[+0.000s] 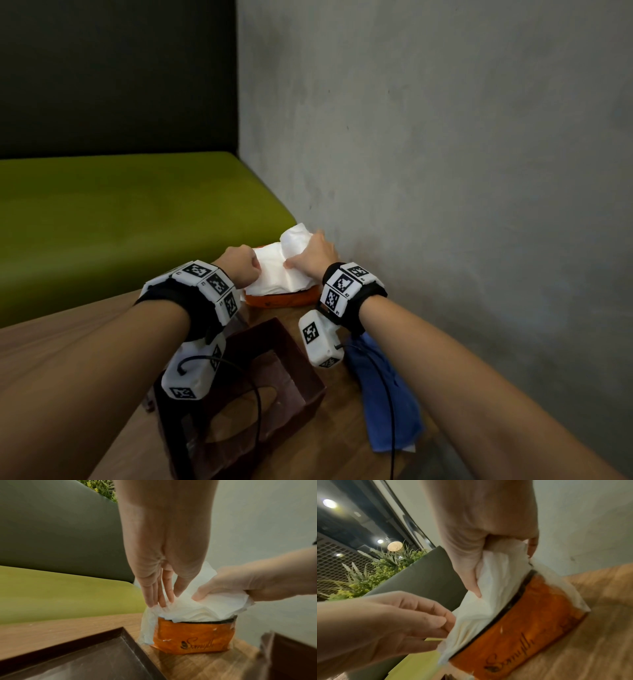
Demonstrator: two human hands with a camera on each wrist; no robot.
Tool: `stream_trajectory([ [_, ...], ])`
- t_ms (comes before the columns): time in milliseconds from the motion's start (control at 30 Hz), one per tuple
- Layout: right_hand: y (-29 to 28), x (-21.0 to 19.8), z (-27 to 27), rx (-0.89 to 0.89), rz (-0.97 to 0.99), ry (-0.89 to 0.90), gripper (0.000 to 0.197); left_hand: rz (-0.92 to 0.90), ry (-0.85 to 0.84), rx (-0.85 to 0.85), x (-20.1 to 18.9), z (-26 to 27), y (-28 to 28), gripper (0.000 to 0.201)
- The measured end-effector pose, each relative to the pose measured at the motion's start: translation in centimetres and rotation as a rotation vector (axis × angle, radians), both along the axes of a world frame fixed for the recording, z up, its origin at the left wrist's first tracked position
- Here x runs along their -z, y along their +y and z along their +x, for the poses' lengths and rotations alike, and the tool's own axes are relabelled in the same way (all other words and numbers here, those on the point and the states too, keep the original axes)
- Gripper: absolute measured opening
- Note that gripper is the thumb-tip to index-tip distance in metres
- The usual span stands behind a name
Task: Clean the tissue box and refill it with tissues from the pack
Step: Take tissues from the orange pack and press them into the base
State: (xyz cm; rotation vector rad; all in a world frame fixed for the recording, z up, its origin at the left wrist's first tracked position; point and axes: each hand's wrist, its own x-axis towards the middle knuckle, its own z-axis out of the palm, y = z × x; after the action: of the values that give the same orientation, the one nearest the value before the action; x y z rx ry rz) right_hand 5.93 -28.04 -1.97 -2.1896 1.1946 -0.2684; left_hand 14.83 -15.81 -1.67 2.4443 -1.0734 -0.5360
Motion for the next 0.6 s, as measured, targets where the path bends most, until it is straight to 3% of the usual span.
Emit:
stream_trajectory([
  [233,-0.4,0.1,-1.0,-0.039,0.148,-0.189,0.066,0.013,0.017,-0.014,-0.2,-0.1,0.2,0.029],
  [367,-0.5,-0.1,-1.6,-0.092,0.13,-0.167,0.053,0.01,0.016,-0.04,-0.4,-0.3,0.1,0.03],
  [600,0.7,-0.9,-2.1,-0.173,0.147,-0.364,0.047,0.019,0.074,-0.149,-0.5,-0.2,0.7,0.039],
])
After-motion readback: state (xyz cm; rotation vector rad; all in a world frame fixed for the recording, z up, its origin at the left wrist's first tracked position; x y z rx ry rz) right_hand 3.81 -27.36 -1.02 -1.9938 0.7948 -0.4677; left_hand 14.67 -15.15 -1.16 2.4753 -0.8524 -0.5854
